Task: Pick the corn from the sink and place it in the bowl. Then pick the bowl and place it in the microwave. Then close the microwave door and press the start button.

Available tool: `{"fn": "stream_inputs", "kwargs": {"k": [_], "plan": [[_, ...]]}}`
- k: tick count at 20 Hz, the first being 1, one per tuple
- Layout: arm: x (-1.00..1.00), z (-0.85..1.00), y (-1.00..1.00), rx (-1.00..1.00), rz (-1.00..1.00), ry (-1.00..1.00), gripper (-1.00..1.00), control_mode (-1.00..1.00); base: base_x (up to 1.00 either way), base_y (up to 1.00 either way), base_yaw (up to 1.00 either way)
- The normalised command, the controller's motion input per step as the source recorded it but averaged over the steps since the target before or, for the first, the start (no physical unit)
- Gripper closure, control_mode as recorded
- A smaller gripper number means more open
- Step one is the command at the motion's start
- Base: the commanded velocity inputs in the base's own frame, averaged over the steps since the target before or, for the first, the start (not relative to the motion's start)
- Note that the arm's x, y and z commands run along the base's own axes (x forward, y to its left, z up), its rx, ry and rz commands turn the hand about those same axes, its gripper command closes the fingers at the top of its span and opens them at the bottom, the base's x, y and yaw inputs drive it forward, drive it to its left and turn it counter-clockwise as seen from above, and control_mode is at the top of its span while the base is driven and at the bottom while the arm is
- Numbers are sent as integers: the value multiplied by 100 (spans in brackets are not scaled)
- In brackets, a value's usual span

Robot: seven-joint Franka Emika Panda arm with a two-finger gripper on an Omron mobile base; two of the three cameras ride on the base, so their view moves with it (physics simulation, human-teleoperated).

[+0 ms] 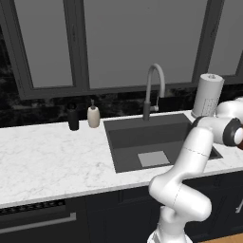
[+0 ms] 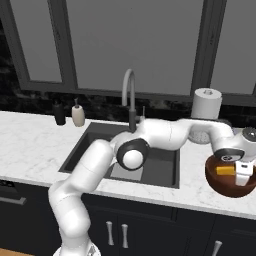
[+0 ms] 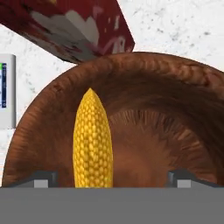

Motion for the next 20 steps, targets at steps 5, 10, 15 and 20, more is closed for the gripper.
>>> {"fn": "stream_inputs", "kwargs": {"k": [5,10,15,20], "plan": [[-33,36,4,0,0,0,-100,-100,0,0,0],[-39,12,9,0,0,0,-100,-100,0,0,0],[-53,0,9,0,0,0,-100,-100,0,0,0],[-46,0,14,0,0,0,-100,-100,0,0,0]]}}
